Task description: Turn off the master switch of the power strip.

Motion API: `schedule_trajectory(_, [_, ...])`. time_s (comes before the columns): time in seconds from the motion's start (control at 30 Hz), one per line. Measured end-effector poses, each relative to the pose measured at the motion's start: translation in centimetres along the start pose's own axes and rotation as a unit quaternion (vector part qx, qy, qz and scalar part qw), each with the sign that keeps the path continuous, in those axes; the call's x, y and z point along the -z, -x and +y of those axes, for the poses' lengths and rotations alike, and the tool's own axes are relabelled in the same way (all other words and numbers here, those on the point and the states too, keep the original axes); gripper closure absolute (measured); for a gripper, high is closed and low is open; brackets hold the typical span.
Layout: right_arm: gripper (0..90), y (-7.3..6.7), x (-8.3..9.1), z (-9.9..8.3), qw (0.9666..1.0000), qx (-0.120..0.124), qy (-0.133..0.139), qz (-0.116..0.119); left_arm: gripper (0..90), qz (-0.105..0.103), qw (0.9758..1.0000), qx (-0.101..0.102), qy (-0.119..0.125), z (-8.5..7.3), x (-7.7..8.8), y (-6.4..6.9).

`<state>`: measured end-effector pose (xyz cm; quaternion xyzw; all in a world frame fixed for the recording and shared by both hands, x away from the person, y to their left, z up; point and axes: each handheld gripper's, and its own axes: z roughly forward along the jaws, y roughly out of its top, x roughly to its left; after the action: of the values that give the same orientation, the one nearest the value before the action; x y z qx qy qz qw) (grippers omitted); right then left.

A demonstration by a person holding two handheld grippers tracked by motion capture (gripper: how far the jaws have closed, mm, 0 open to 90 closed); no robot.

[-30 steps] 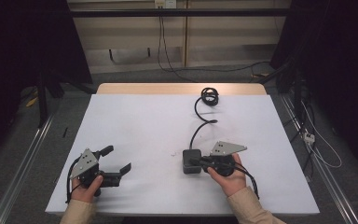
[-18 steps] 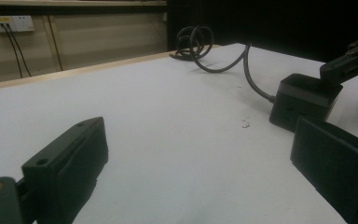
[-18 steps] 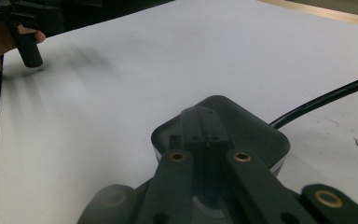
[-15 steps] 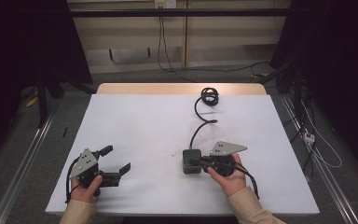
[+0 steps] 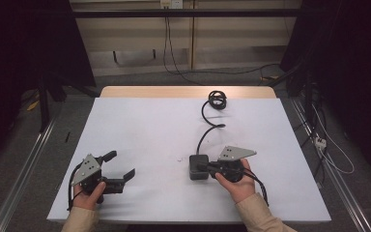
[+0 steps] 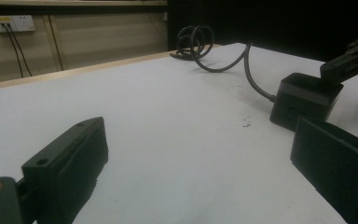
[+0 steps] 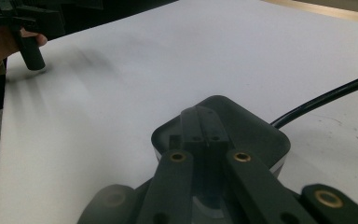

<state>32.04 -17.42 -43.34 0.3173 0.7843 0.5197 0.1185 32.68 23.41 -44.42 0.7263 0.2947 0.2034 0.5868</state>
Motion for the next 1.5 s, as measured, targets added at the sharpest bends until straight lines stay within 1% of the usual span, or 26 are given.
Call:
schedule_trajectory(0.27, [90.0, 0.00, 0.01, 0.01, 1.0000, -0.001, 0.001, 0.000, 3.8, 0.000, 1.0000, 0.000, 0.001, 0.02, 0.09, -0.02])
schedule_trajectory(0.33, [90.0, 0.06, 0.22, 0.18, 1.0000, -0.005, 0.007, -0.002, 3.8, 0.001, 1.0000, 0.000, 0.001, 0.01, 0.10, -0.01])
schedule_trajectory(0.37, [90.0, 0.09, 0.26, 0.26, 1.0000, 0.000, 0.004, -0.004, 3.8, 0.000, 1.0000, -0.001, 0.001, 0.00, 0.09, -0.02])
schedule_trajectory(0.6, [90.0, 0.10, 0.24, 0.28, 1.0000, 0.001, 0.004, -0.006, 3.8, 0.001, 1.0000, -0.001, 0.000, 0.00, 0.07, 0.00])
schedule_trajectory(0.83, [90.0, 0.02, 0.22, 0.39, 0.9999, -0.003, 0.015, -0.002, 3.8, 0.002, 1.0000, -0.002, 0.002, 0.06, 0.15, -0.06])
schedule_trajectory(0.87, [90.0, 0.02, 0.25, 0.42, 0.9999, -0.004, 0.016, 0.000, 3.8, 0.003, 1.0000, 0.003, 0.005, 0.06, 0.13, -0.01])
schedule_trajectory(0.9, [89.0, 0.01, 0.28, 0.45, 0.9999, -0.003, 0.015, -0.001, 3.8, 0.003, 1.0000, 0.000, 0.003, 0.06, 0.17, -0.05])
schedule_trajectory(0.93, [81.7, 0.01, 0.29, 0.45, 0.9999, -0.006, 0.015, -0.005, 3.8, 0.003, 1.0000, 0.002, 0.004, 0.05, 0.15, -0.04])
schedule_trajectory(0.97, [75.8, 0.05, 0.24, 0.47, 0.9998, -0.009, 0.013, -0.006, 3.9, 0.003, 1.0000, 0.000, 0.002, 0.04, 0.17, -0.08])
schedule_trajectory(1.03, [73.1, 0.08, 0.22, 0.50, 0.9998, -0.012, 0.012, -0.008, 3.8, 0.003, 1.0000, 0.000, 0.001, 0.04, 0.16, -0.12])
schedule_trajectory(1.1, [71.0, 0.10, 0.24, 0.48, 0.9998, -0.014, 0.013, -0.004, 3.8, 0.002, 1.0000, -0.002, 0.001, 0.05, 0.14, -0.10])
schedule_trajectory(1.17, [70.3, 0.11, 0.32, 0.51, 0.9998, -0.014, 0.014, -0.005, 3.8, 0.003, 1.0000, 0.001, 0.003, 0.06, 0.15, -0.02])
schedule_trajectory(1.27, [69.9, 0.09, 0.49, 0.57, 0.9997, -0.017, 0.018, -0.004, 3.8, 0.002, 1.0000, -0.001, 0.002, 0.05, 0.13, -0.01])
schedule_trajectory(1.37, [59.9, 0.24, 0.58, 0.62, 0.9995, -0.023, 0.020, -0.008, 3.8, 0.002, 1.0000, 0.000, 0.002, 0.03, 0.13, -0.02])
schedule_trajectory(1.5, [52.1, 0.30, 0.75, 0.69, 0.9994, -0.026, 0.021, -0.012, 3.8, 0.002, 1.0000, 0.000, 0.002, 0.04, 0.16, -0.05])
